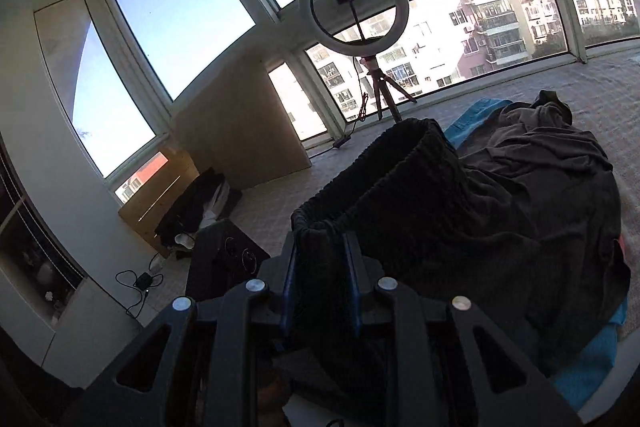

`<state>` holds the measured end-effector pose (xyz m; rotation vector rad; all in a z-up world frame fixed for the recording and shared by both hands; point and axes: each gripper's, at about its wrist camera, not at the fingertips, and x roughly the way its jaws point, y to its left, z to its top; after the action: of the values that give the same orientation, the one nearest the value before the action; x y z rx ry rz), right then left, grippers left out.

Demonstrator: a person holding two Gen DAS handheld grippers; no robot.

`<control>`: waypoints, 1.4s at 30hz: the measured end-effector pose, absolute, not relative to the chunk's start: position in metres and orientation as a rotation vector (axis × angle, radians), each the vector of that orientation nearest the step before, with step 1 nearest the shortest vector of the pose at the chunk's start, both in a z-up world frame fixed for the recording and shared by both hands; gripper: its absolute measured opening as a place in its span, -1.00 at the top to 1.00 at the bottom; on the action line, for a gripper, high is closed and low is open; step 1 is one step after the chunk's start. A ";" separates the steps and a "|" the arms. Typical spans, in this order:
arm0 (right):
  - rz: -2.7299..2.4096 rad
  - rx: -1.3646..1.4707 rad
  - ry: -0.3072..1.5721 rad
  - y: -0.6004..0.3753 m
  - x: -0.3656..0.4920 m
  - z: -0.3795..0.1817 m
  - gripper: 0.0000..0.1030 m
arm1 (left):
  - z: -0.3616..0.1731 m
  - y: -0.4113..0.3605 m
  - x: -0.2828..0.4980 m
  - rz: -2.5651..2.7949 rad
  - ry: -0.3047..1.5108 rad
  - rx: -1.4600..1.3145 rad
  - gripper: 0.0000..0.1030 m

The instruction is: Fold clothes

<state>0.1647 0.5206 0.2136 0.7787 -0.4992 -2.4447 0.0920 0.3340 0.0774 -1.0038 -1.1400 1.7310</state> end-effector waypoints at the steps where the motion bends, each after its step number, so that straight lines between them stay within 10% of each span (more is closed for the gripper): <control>1: -2.414 0.786 -0.458 0.500 0.163 0.214 0.60 | 0.077 0.315 0.097 1.768 -1.147 -0.986 0.70; 16: -2.174 1.061 -0.179 0.323 0.135 0.119 0.60 | -0.007 0.179 0.127 2.064 -1.184 -1.170 0.72; 26: -2.105 1.073 -0.421 0.390 0.161 0.174 -0.07 | 0.002 0.151 0.125 2.137 -0.904 -1.319 0.35; 42: -2.401 1.440 -0.422 0.448 0.035 0.102 0.11 | 0.060 0.168 0.067 2.199 -0.481 -1.303 0.34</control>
<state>0.0349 0.4481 0.1025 1.4398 -0.4218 -2.4015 0.0669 0.1679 0.0604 -1.3032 -0.4806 2.1989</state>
